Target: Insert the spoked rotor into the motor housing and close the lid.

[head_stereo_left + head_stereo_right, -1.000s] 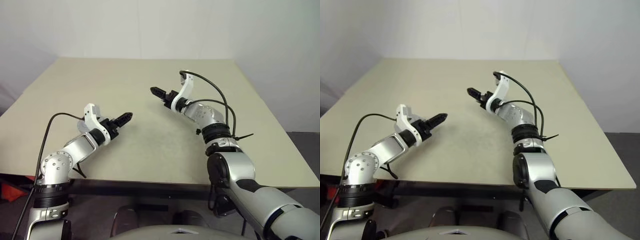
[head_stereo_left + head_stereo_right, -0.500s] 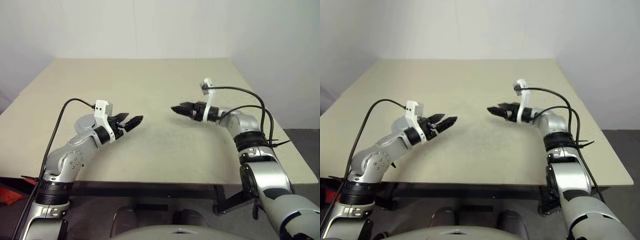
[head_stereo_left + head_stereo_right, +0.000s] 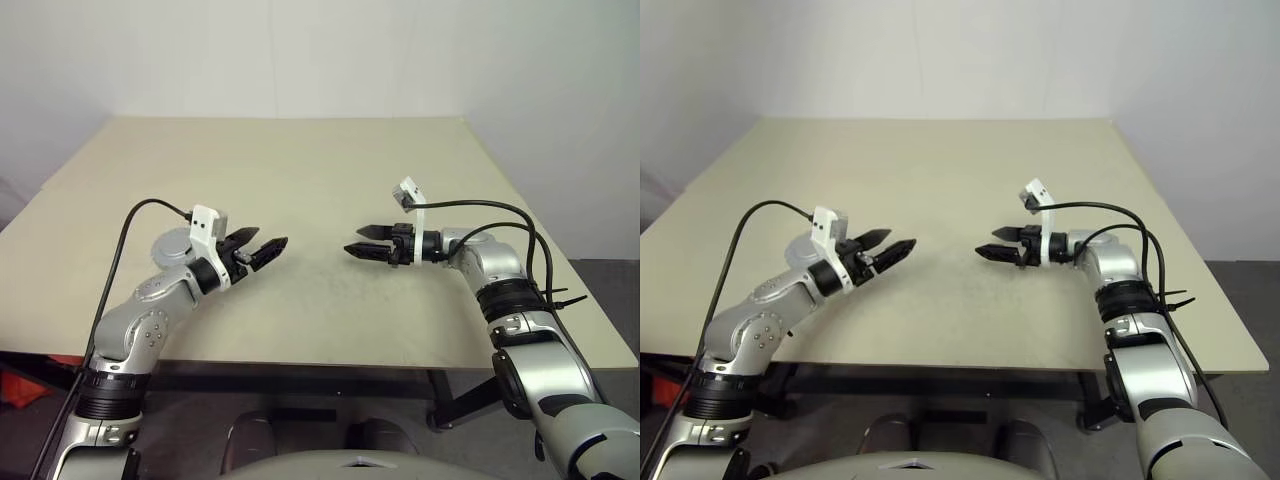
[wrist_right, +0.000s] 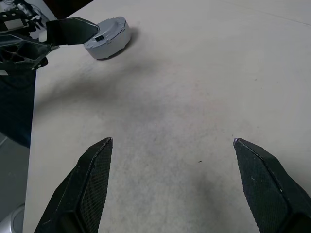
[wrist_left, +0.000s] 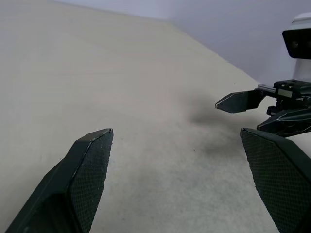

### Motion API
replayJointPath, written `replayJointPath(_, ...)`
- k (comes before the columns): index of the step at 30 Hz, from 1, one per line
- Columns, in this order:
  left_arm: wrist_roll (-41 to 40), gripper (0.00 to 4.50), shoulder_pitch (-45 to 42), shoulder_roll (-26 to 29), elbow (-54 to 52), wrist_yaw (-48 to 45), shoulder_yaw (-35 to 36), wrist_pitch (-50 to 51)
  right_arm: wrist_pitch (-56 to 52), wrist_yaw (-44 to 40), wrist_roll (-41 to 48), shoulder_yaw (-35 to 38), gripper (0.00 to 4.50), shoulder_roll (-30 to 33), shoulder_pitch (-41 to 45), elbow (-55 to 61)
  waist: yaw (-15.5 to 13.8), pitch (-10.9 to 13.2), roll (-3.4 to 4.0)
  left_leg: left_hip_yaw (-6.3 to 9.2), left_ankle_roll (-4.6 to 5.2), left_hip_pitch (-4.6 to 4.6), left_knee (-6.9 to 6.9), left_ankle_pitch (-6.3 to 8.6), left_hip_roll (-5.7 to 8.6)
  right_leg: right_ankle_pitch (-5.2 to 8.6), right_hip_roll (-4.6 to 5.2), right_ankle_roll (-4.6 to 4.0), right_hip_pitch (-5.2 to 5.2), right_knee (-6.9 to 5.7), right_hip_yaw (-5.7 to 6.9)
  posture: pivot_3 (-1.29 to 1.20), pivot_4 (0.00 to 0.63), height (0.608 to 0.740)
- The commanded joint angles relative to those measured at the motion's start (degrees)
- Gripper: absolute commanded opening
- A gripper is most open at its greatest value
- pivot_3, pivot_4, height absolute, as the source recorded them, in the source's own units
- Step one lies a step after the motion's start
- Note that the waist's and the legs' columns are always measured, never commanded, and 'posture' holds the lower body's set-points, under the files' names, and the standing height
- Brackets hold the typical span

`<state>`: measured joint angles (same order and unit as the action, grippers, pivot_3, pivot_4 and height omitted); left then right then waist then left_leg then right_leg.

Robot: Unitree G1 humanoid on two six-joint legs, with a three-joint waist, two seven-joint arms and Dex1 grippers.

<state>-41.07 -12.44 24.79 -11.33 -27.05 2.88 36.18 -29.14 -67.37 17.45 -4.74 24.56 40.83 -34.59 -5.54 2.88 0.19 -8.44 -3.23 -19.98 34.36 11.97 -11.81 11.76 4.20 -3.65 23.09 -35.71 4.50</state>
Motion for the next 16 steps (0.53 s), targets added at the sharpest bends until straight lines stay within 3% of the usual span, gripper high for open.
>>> replayJointPath(1, 0.7, 4.46, 0.0, -0.2, -2.1, -0.5, 1.6, -0.8, 1.3, -0.5, 0.1, 0.7, 4.50, 0.5, 1.3, 2.5, 0.0, 0.0, 0.00, 0.00, 0.00, 0.00, 0.00, 0.00, 0.00, 0.00, 0.00, 0.00, 0.00, 0.00, 0.00, 0.00, 0.000, 0.740)
replayJointPath(16, 1.2, 4.46, 0.7, -0.8, -2.6, -0.9, 2.2, 0.1, 1.0, 2.5, 0.1, 1.4, 4.50, -0.6, 1.0, 2.5, 0.0, 0.0, 0.00, 0.00, 0.18, 0.00, 0.00, 0.10, 0.00, 0.00, 0.00, -0.01, 0.00, 0.02, 0.00, 0.00, 0.000, 0.740)
